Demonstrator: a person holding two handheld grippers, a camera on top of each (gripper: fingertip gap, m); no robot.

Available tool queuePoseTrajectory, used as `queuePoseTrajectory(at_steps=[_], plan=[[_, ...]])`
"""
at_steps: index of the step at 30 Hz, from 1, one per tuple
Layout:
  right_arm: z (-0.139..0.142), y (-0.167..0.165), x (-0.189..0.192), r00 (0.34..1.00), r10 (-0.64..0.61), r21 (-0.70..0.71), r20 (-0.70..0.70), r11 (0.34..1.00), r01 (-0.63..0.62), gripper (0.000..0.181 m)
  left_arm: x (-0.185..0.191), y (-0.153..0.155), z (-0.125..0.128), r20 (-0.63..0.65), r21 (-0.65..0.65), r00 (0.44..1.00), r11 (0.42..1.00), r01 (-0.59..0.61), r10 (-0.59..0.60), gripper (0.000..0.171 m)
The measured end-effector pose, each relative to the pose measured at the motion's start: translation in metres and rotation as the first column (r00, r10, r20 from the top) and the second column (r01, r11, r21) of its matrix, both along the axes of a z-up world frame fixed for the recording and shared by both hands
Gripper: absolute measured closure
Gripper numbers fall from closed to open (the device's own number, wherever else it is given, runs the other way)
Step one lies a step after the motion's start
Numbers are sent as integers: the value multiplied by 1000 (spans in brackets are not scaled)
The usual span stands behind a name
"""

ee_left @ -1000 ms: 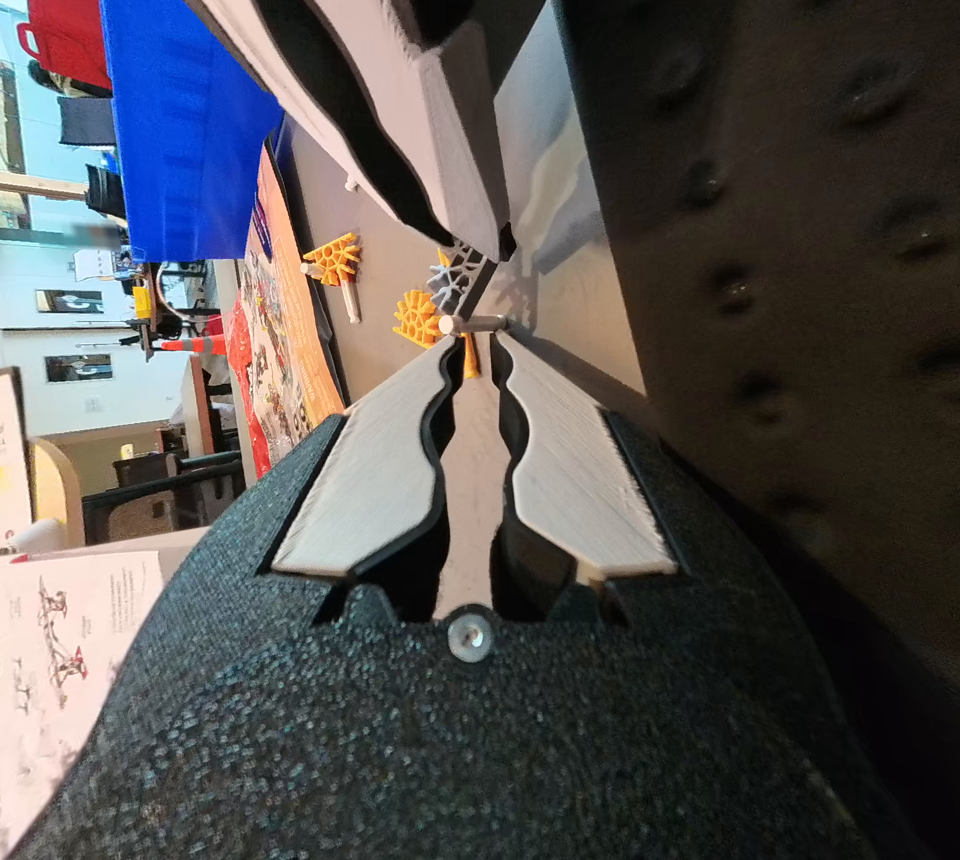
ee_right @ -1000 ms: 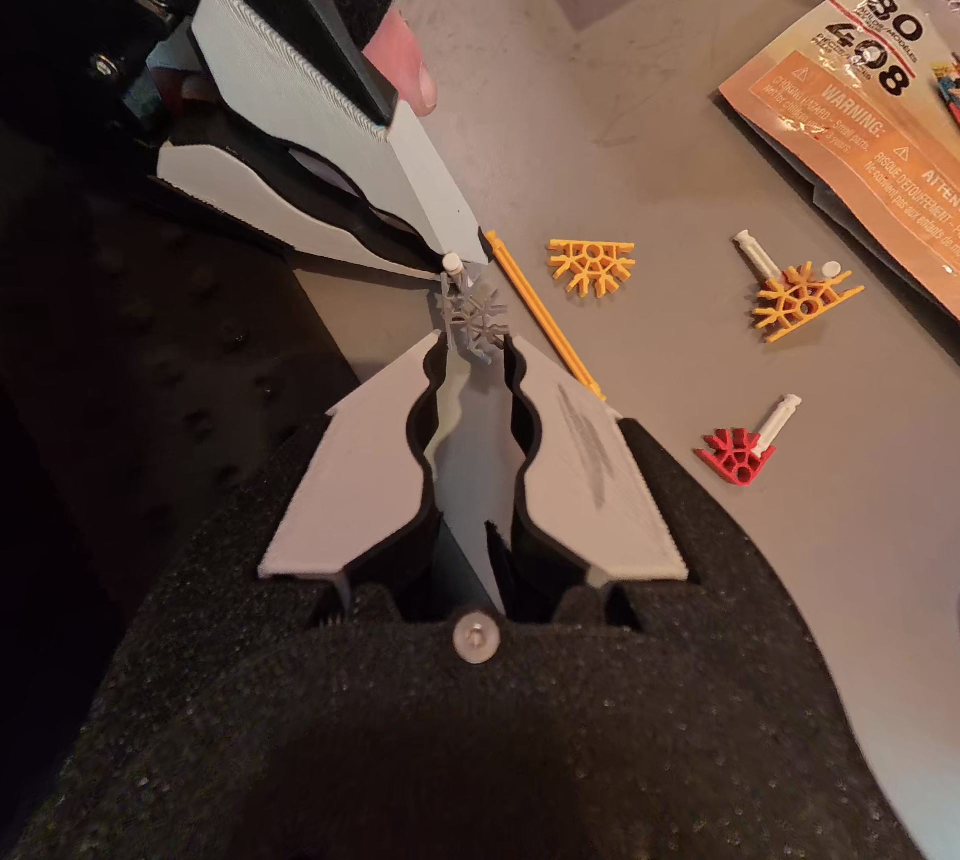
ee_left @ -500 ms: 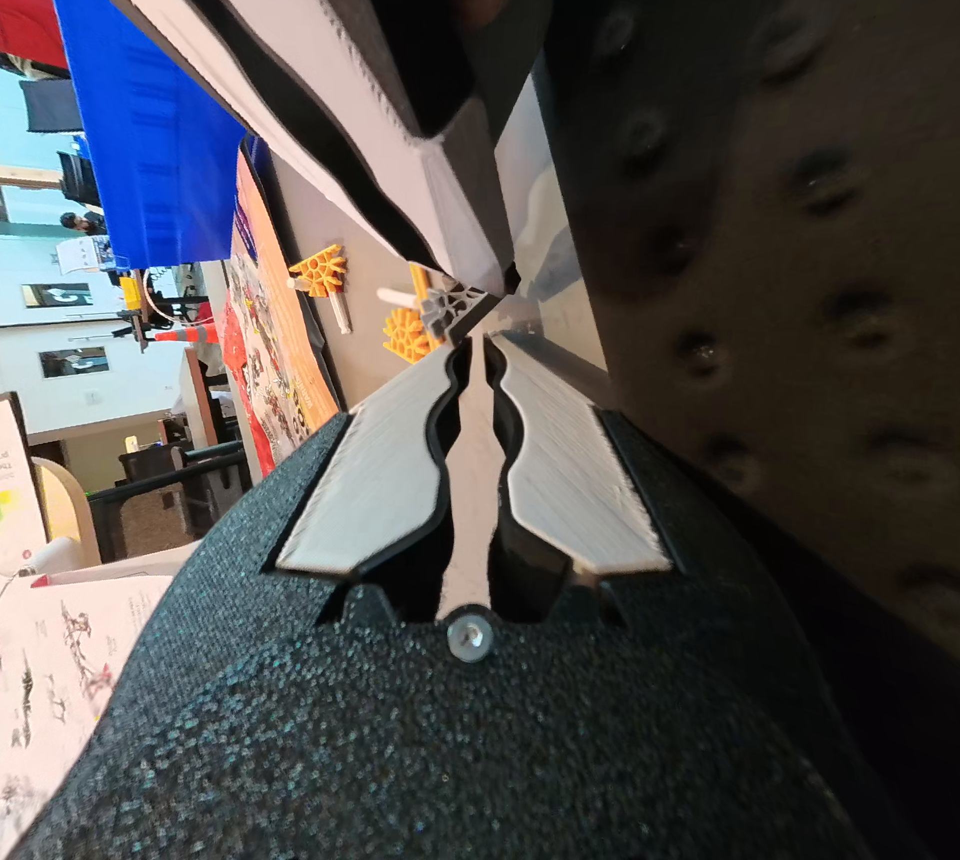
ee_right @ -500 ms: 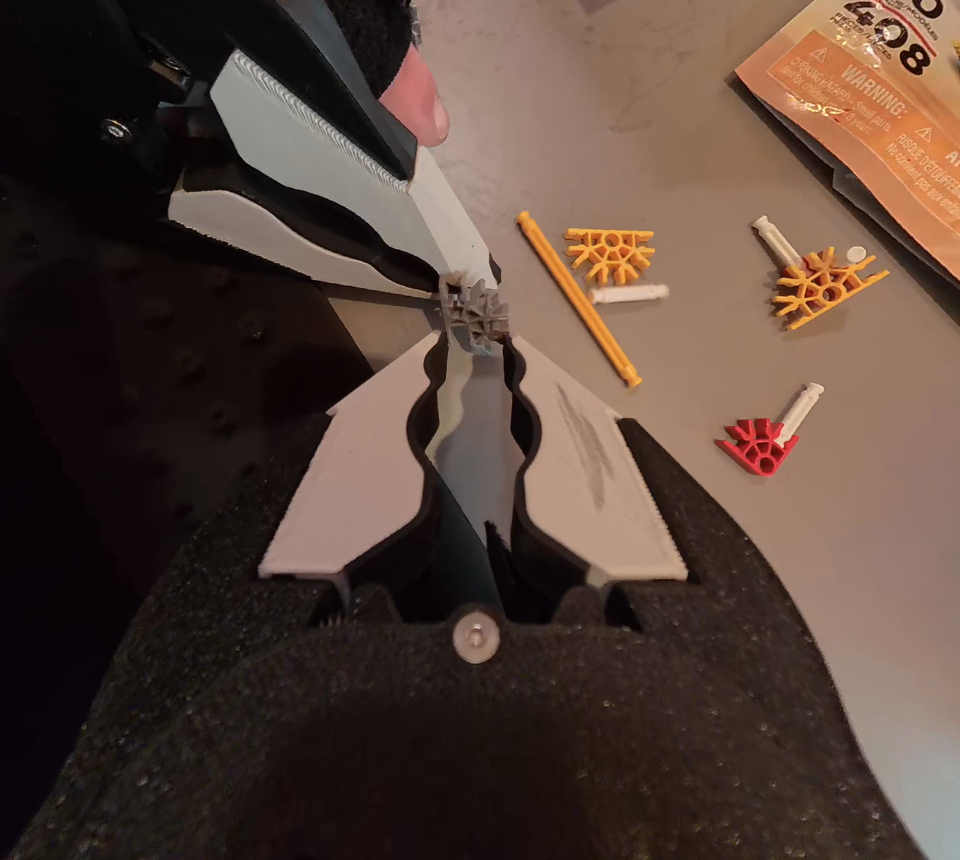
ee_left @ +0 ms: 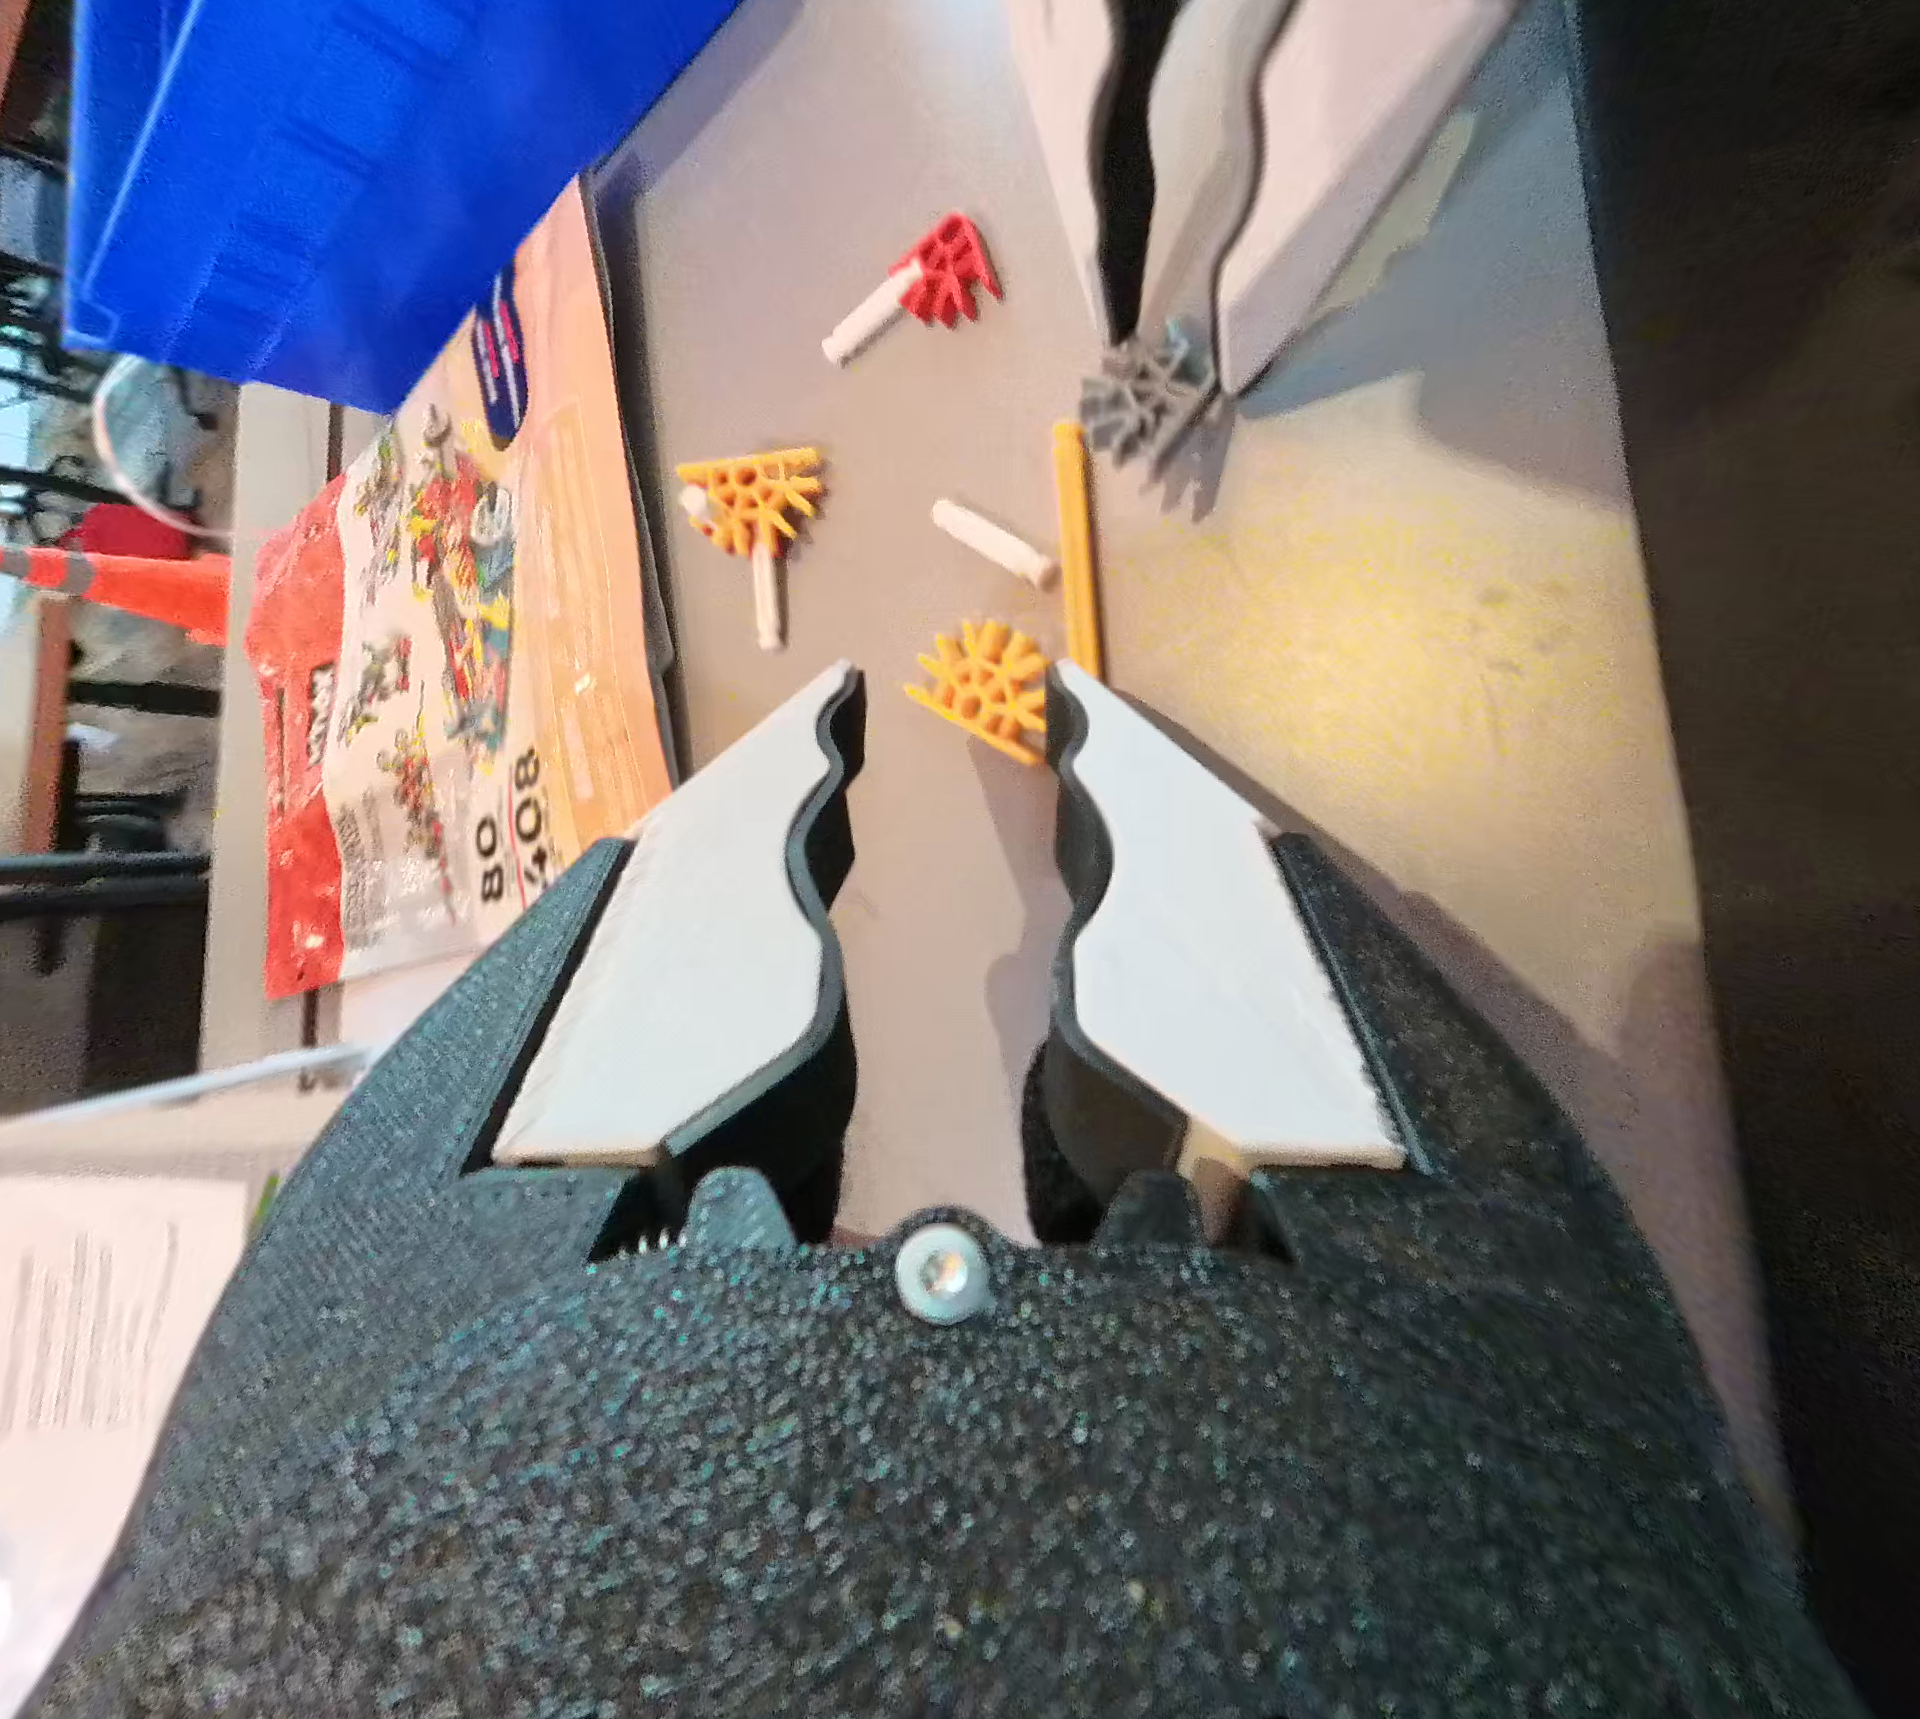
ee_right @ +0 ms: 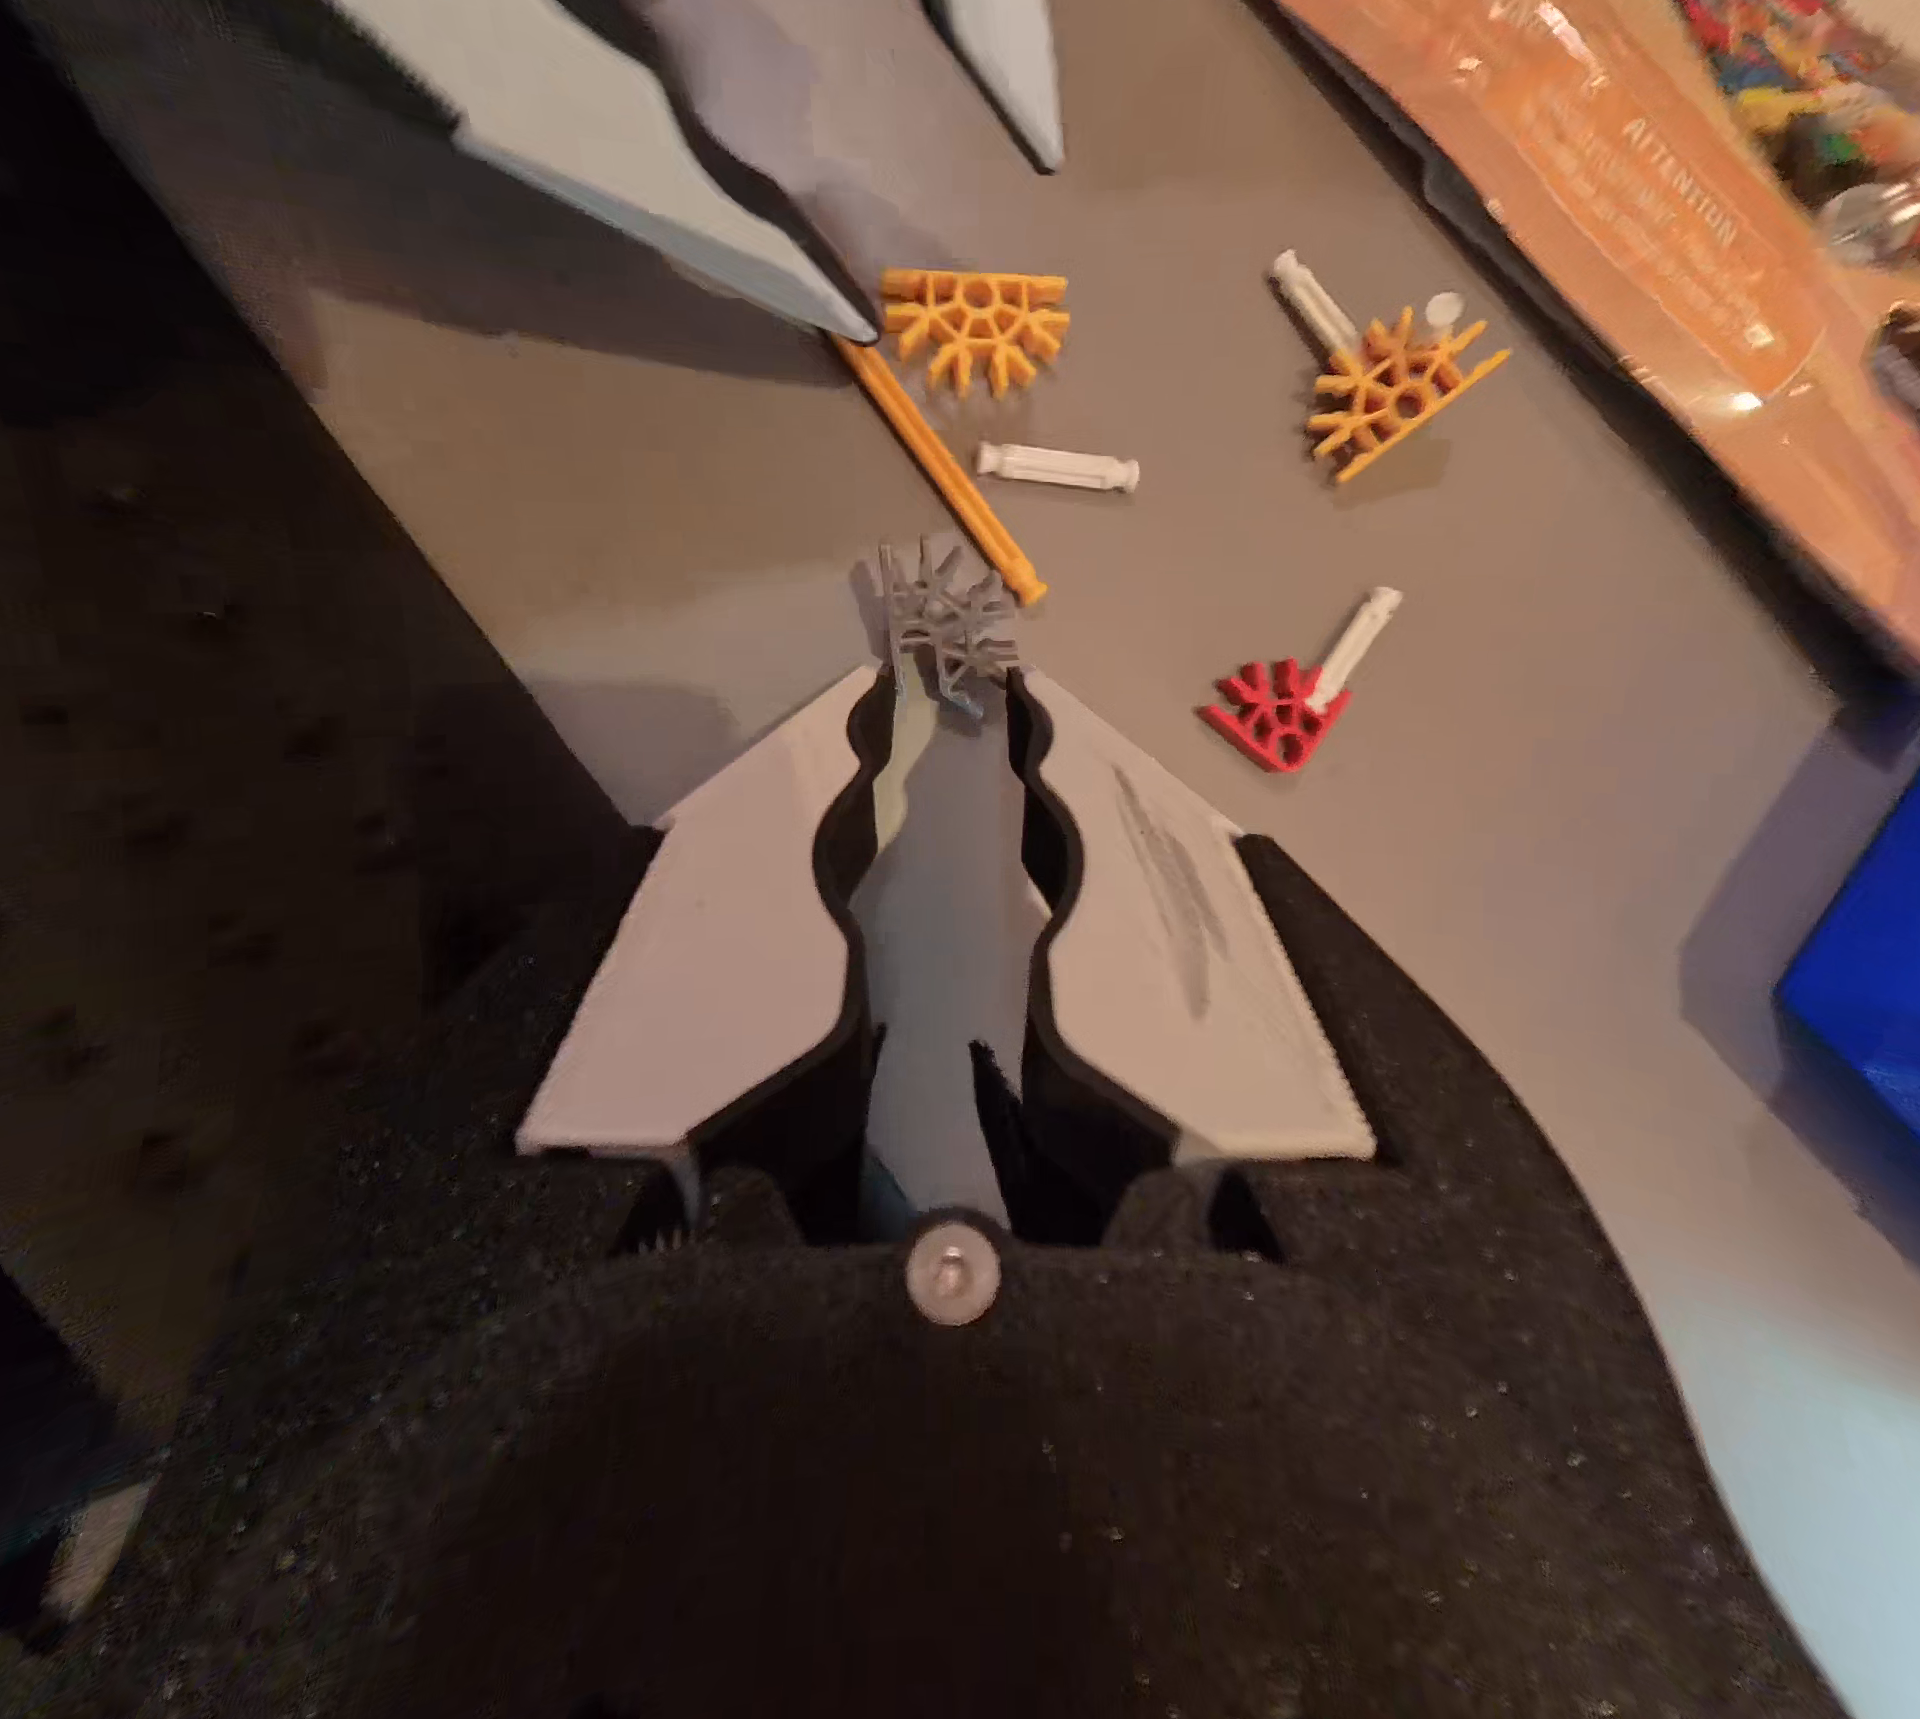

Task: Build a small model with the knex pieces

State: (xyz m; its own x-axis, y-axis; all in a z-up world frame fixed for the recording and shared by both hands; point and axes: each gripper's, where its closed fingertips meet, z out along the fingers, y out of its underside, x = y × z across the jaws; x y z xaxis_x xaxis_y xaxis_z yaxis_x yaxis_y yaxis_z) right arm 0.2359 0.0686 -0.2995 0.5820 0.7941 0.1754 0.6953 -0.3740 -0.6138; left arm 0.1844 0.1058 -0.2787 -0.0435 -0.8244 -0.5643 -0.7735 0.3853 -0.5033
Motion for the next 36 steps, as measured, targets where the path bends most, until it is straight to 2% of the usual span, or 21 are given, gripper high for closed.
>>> queuePoseTrajectory(at_steps=[2,5,8,11,14,21,26,29,33,34,36], plan=[[0,7,8,998,-5,72,67,997,0,161,13,4,4,26,-69,999,997,42,-40,138],[0,9,10,989,17,151,148,988,-39,161,27,14,6,45,-167,999,985,34,-26,145],[3,10,9,967,29,242,254,966,-92,160,29,10,-11,-28,-304,1000,953,-1,-8,148],[4,7,6,939,53,302,340,939,-162,161,29,3,-24,-64,-362,998,932,-26,3,151],[4,3,4,917,86,313,389,924,-219,160,32,1,-24,-43,-410,999,911,-46,31,154],[4,-10,1,905,144,291,400,916,-275,160,36,4,-23,-25,-423,999,905,-51,45,143],[5,-14,1,924,170,260,342,928,-267,161,39,-2,-24,-15,-446,999,894,-40,37,140],[10,-16,1,940,187,230,287,939,-257,161,41,-6,-25,-7,-465,1000,885,-21,21,148],[17,-8,6,941,175,231,289,941,-246,160,42,-10,-25,16,-481,1000,877,8,-1,160],[20,-7,5,945,174,234,275,942,-242,160,40,-9,-26,19,-471,1000,882,8,1,166],[29,-1,2,956,164,255,242,940,-226,160,36,-5,-25,23,-448,1000,894,-4,16,166]])
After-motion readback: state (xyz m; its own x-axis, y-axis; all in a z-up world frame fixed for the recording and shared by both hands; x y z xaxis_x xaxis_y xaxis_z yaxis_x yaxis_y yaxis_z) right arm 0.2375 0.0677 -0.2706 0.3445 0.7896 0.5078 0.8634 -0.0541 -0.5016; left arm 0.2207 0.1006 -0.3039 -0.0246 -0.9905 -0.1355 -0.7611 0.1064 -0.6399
